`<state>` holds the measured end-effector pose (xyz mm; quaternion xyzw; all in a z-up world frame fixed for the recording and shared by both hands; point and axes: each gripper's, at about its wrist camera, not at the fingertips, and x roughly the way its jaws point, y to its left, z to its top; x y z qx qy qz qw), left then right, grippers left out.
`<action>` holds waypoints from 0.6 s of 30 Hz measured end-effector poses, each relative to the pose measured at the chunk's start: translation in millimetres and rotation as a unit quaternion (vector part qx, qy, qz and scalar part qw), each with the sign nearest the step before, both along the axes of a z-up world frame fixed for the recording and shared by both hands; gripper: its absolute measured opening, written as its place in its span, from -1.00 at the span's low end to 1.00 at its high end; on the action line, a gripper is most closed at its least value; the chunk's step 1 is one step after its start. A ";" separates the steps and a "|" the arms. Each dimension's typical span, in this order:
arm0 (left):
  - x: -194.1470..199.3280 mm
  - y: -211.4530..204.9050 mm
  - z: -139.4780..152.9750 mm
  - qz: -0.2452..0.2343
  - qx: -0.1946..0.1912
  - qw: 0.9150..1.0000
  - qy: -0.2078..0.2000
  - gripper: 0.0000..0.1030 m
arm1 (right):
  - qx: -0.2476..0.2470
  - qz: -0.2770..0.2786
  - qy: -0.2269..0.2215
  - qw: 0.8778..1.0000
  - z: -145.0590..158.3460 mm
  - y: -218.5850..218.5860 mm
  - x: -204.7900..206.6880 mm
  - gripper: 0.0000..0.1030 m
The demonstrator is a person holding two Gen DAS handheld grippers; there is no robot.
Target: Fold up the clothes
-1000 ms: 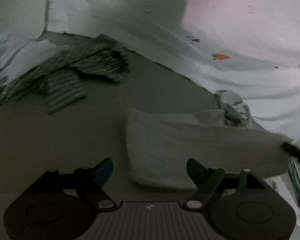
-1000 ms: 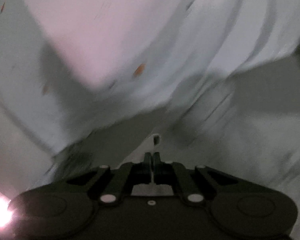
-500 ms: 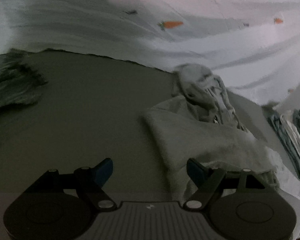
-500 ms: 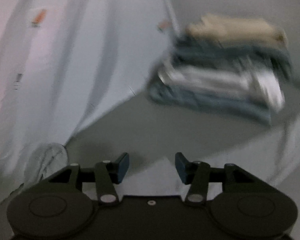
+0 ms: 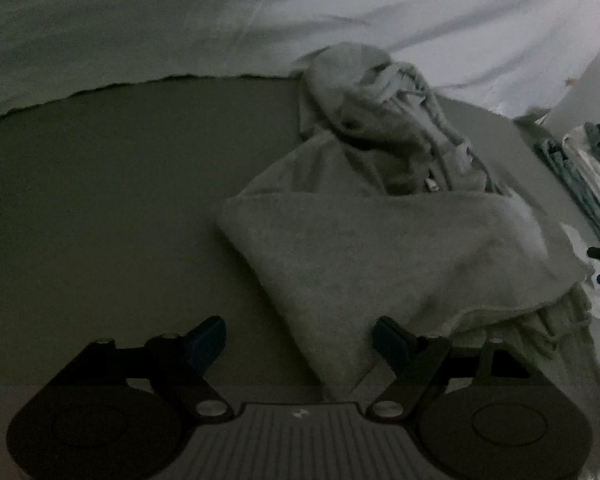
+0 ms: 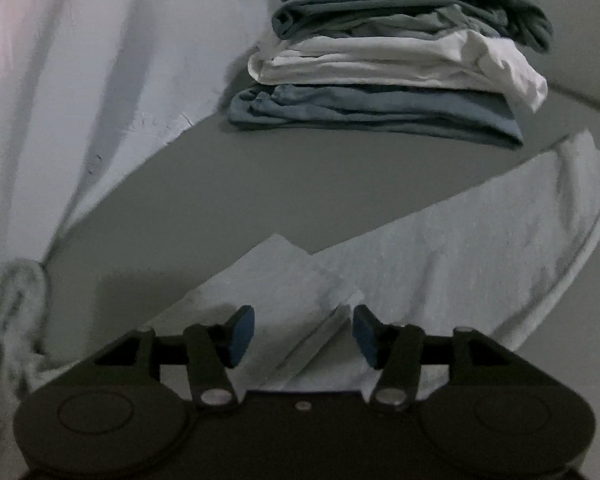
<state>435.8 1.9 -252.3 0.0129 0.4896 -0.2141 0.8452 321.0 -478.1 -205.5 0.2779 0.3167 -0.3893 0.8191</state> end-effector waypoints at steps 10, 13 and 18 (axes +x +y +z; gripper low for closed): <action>-5.4 -41.0 -10.2 -0.023 0.100 0.995 -0.016 1.00 | 0.108 -0.061 -0.179 0.976 0.7 -25.6 -40.4 -0.86; -4.0 -41.2 -9.8 -0.026 0.102 0.994 -0.012 1.00 | 0.164 -0.074 -0.270 0.946 3.9 -25.0 -63.2 -0.86; -3.2 -42.1 -9.4 -0.025 0.106 0.994 -0.007 1.00 | 0.233 -0.046 -0.366 0.900 7.5 -3.5 -79.7 -0.86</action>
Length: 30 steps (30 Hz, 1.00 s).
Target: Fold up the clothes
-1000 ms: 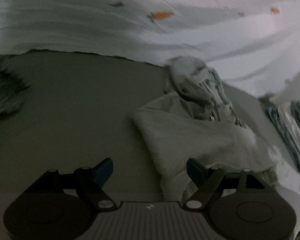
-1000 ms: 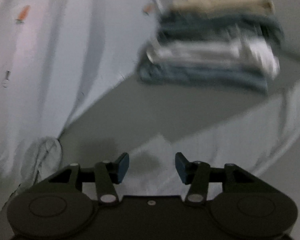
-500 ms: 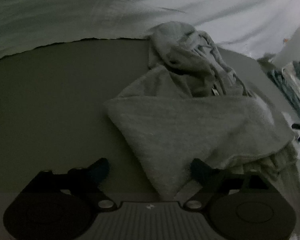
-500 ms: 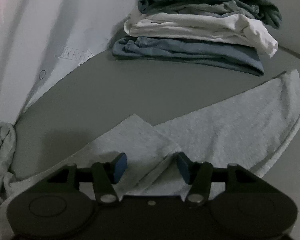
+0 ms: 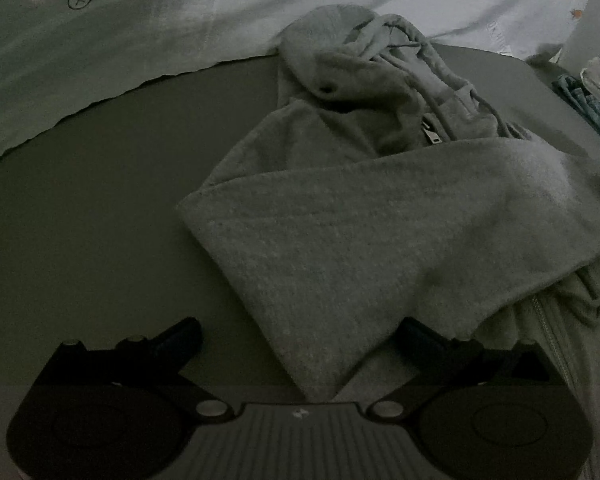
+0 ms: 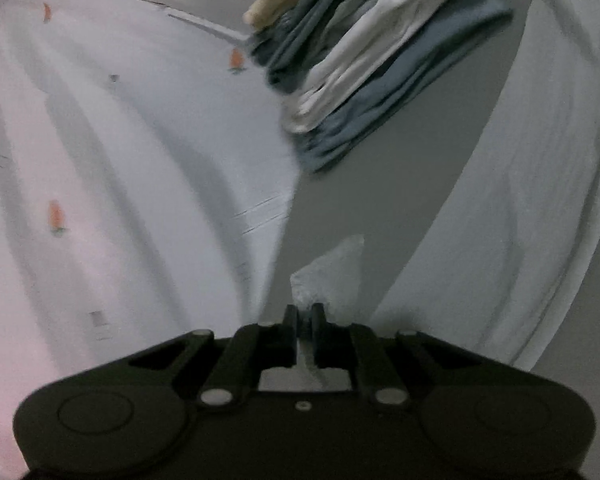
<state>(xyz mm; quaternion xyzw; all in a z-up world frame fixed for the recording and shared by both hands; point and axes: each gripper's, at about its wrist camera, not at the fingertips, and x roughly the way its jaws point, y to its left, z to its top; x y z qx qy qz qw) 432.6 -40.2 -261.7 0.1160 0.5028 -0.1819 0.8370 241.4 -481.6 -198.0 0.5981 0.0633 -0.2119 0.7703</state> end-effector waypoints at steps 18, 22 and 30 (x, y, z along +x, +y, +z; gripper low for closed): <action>-19.9 10.8 3.1 0.018 0.008 1.000 0.021 1.00 | 0.203 0.184 -0.088 0.958 -32.5 131.3 49.2 -0.86; -18.7 10.2 3.1 0.019 0.007 1.000 0.020 1.00 | 0.201 0.226 -0.075 0.950 -30.5 151.9 69.6 -0.86; -21.8 13.0 2.7 0.019 0.002 1.000 0.010 1.00 | 0.174 0.288 -0.006 0.942 -39.2 183.0 99.8 -0.80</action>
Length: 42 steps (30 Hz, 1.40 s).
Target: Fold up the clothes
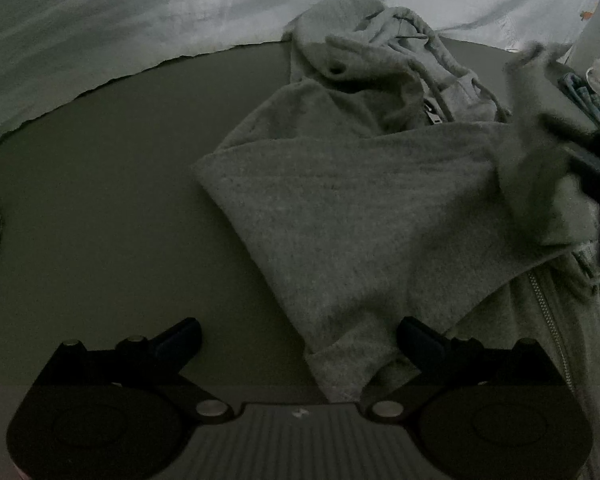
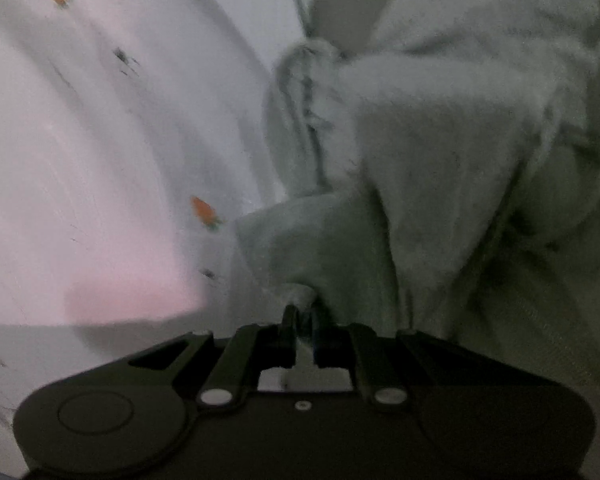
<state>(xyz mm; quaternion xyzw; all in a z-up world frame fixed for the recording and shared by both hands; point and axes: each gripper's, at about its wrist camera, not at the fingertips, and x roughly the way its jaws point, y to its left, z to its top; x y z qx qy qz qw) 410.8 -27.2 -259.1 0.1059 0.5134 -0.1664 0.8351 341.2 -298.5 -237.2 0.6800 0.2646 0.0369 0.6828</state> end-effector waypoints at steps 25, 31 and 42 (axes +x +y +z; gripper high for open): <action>2.5 26.1 26.3 0.054 -0.074 0.995 0.035 0.82 | -0.152 -0.047 0.080 0.984 6.1 -57.1 -39.4 -0.40; 16.2 29.6 55.6 0.046 -0.186 0.981 0.024 0.50 | 0.033 -0.124 0.060 0.990 -48.6 -75.5 -67.8 -0.65; 51.9 -44.8 22.8 -0.049 -0.141 0.988 0.033 0.43 | 0.052 -0.112 0.032 0.992 -61.5 -76.9 -78.4 -0.83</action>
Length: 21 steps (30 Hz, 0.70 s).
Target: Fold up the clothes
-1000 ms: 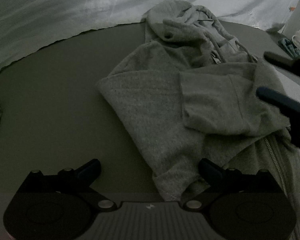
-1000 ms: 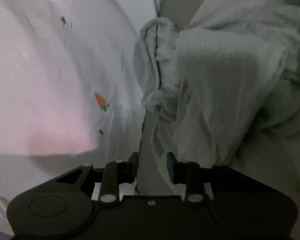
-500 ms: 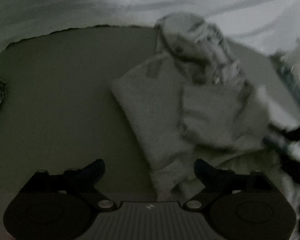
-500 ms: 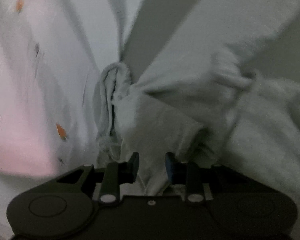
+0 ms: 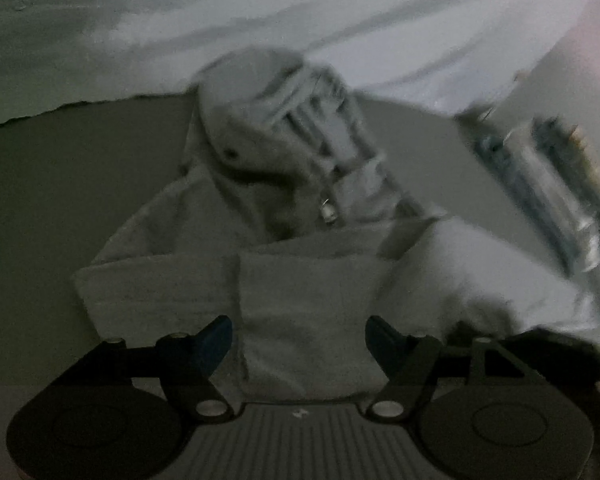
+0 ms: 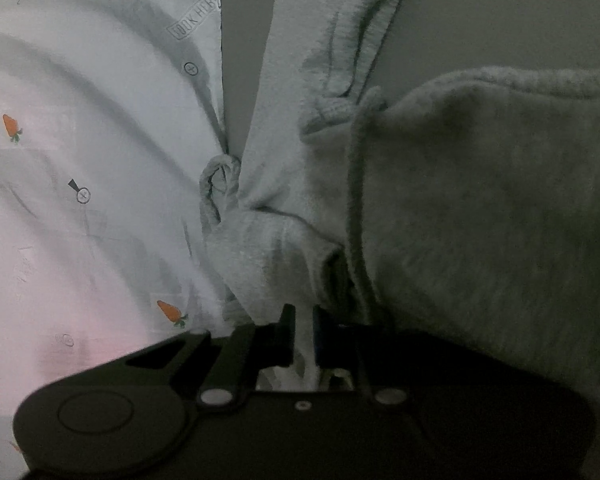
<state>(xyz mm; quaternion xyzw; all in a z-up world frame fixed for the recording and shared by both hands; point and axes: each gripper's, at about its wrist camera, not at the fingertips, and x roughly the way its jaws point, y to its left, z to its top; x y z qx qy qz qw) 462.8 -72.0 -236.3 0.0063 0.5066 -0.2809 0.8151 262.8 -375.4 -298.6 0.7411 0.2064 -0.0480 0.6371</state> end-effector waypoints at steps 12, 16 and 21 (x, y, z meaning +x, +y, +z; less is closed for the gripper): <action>-44.3 23.4 24.7 0.051 -0.046 0.996 -0.065 -0.82 | -0.053 0.020 -0.018 0.998 1.1 1.6 10.7 -0.83; -50.8 32.2 22.7 0.075 -0.010 0.995 -0.069 -0.63 | -0.061 0.021 -0.019 0.998 1.9 0.9 6.8 -0.83; -39.7 45.3 -0.5 0.111 0.036 0.993 -0.031 -0.40 | -0.056 0.030 -0.015 0.998 6.2 -1.7 4.7 -0.61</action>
